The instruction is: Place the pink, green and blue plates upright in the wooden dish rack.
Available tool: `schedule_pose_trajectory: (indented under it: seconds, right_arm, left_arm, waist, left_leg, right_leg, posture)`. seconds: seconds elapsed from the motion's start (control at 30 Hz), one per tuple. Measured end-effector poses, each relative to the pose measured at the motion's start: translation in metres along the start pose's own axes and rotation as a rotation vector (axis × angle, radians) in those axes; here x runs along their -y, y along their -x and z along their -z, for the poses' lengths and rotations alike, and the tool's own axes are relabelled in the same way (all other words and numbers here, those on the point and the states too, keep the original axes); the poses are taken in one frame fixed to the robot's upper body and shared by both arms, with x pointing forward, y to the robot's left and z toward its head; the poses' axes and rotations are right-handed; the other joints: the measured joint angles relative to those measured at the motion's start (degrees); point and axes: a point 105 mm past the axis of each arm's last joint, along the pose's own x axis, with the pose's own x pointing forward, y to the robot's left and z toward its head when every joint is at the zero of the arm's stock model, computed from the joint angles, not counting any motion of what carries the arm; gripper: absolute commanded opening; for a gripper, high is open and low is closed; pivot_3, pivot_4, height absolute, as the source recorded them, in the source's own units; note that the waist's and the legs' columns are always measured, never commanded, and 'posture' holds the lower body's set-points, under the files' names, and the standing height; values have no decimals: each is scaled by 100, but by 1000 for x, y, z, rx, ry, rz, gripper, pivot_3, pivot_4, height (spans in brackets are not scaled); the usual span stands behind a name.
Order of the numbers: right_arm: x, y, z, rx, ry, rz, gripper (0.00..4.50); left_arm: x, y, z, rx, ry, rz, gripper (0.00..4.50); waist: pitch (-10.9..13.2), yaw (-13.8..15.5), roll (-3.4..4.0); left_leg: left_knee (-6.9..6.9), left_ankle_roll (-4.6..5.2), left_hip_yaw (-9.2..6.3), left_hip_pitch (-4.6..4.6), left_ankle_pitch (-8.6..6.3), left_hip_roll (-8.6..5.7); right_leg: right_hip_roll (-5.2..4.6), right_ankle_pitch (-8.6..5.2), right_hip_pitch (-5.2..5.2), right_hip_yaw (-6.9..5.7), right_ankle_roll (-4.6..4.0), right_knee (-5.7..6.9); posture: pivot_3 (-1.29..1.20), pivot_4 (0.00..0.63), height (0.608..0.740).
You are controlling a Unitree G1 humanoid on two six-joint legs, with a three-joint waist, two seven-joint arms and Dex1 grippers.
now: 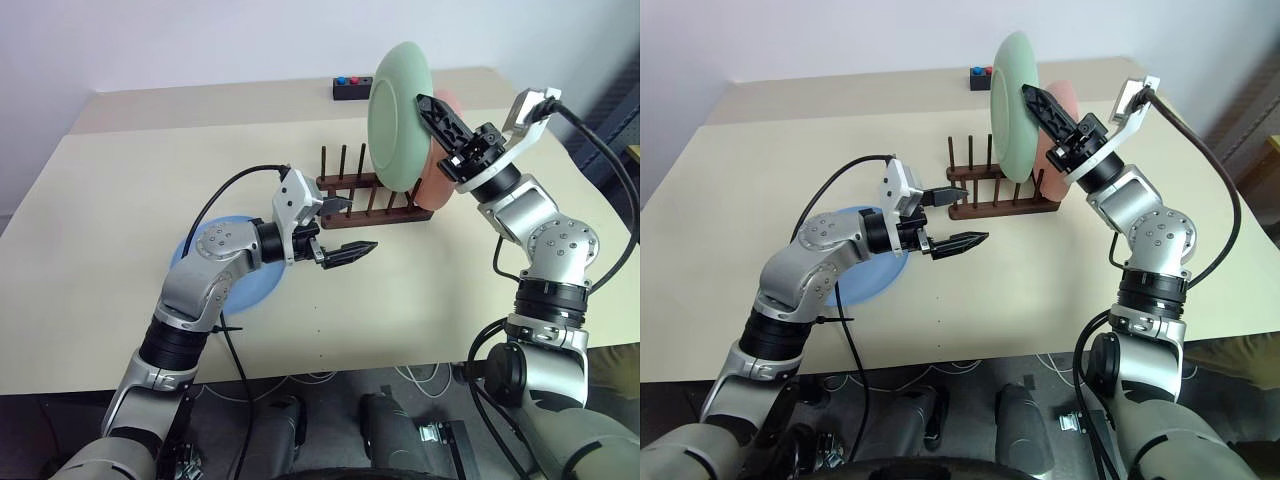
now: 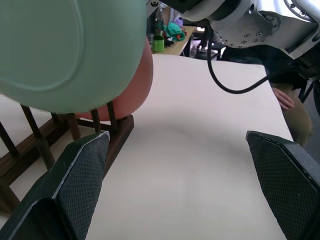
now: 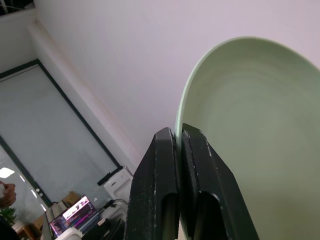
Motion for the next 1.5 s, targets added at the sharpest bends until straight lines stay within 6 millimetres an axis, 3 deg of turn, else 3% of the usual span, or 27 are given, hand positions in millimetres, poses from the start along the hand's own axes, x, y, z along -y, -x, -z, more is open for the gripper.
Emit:
schedule_pose_trajectory:
  seconds: [0.43, 0.53, 0.77, 1.07, 1.5]
  right_arm:
    - [29, 0, 17, -56, 71, 138, 34]
    - [31, 0, 20, -67, 109, 139, 958]
    - [30, -1, 23, -83, 99, 114, 4333]
    - [9, -4, 30, -201, 298, 41, 4423]
    - [14, -3, 21, -217, 547, 103, 4423]
  left_arm:
    - [0, 0, -2, 3, -9, -6, 4500]
    - [0, 0, -3, 5, -12, -7, 4500]
    - [-1, 0, -3, 4, -11, -17, 4500]
    - [1, 0, -4, 10, -7, -8, 4500]
    - [2, 0, -6, 19, -5, -2, 4500]
  waist:
    - [0, 3, 0]
    - [0, 2, 0]
    - [0, -1, 0]
    - [0, 3, 0]
    - [0, 7, 0]
  left_leg:
    - [0, 0, 0, 0, 0, 0]
    - [0, 0, 0, 0, 0, 0]
    - [-1, 0, 0, 0, 0, 0]
    - [0, 0, 0, 0, 0, 0]
    - [-1, -1, 0, 0, 0, 0]
  right_leg:
    - [0, 0, 0, 0, 0, 0]
    - [0, 0, 0, 0, 0, 0]
    - [0, 0, 0, 0, 0, 0]
    - [0, 0, 0, -1, 0, 0]
    - [0, 0, 0, -1, 0, -1]
  posture:
    - [0, 150, 740]
    - [0, 150, 740]
    - [0, 150, 740]
    - [0, 150, 740]
    - [0, 150, 740]
